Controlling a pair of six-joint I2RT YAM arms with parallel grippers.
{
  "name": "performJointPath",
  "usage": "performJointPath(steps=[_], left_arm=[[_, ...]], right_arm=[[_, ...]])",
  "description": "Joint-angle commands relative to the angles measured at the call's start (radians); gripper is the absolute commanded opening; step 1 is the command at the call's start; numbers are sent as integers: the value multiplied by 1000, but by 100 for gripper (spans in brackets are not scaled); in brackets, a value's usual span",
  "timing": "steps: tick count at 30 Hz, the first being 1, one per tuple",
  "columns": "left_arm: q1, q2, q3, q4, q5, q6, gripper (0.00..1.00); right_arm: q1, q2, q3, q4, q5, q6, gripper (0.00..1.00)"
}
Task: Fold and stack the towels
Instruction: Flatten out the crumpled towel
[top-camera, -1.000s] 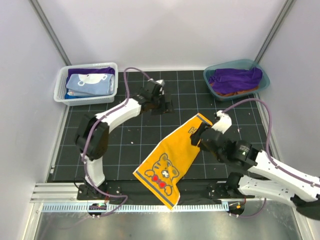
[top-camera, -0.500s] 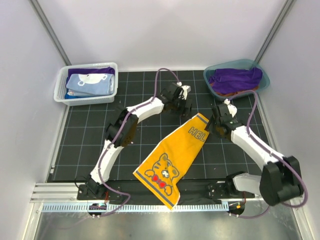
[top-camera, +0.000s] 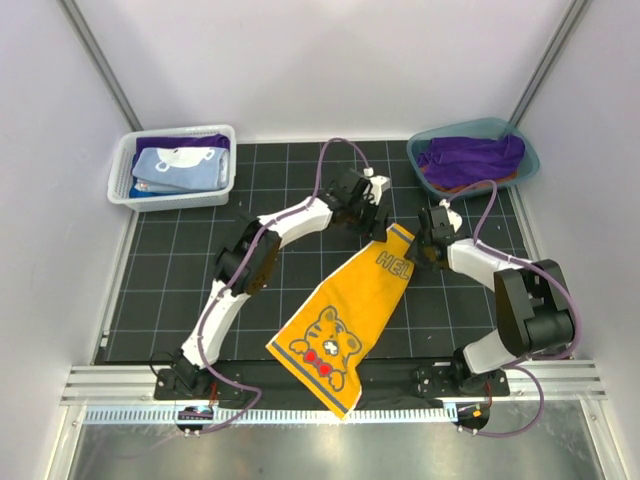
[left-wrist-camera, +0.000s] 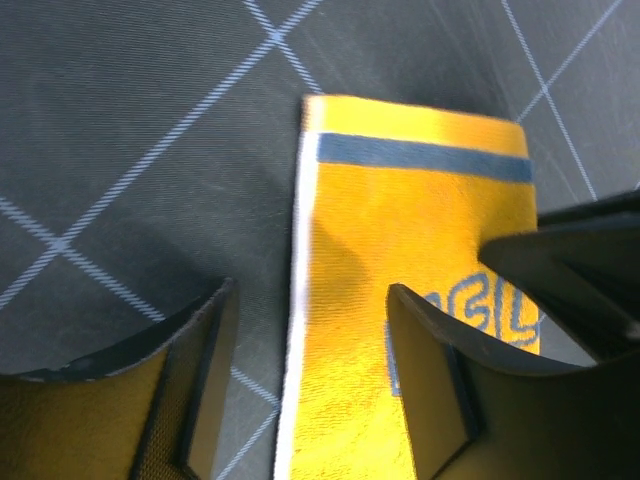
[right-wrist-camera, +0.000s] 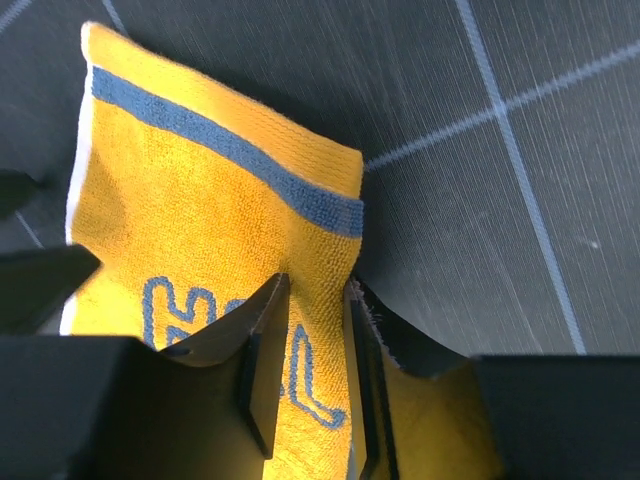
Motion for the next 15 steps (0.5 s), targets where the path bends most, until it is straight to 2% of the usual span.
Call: performJointPath(steps=[1, 5, 6, 8, 12, 14, 15], left_arm=[[-29, 71, -22, -87, 25, 23, 63], [-39, 68, -44, -92, -3, 25, 51], [-39, 64, -48, -93, -17, 19, 42], [-37, 45, -61, -93, -44, 14, 34], [-39, 15, -58, -95, -92, -3, 9], [-39, -20, -61, -95, -116, -19, 0], [-40, -39, -67, -95, -124, -30, 0]], right_arm=[[-7, 41, -1, 50, -6, -5, 33], [-6, 50, 2, 62, -10, -3, 31], [-6, 48, 5, 62, -9, -5, 30], [-6, 48, 6, 59, -6, -6, 30], [-6, 42, 19, 47, 5, -17, 28], [-6, 27, 23, 29, 17, -22, 28], [-6, 4, 31, 19, 22, -29, 28]])
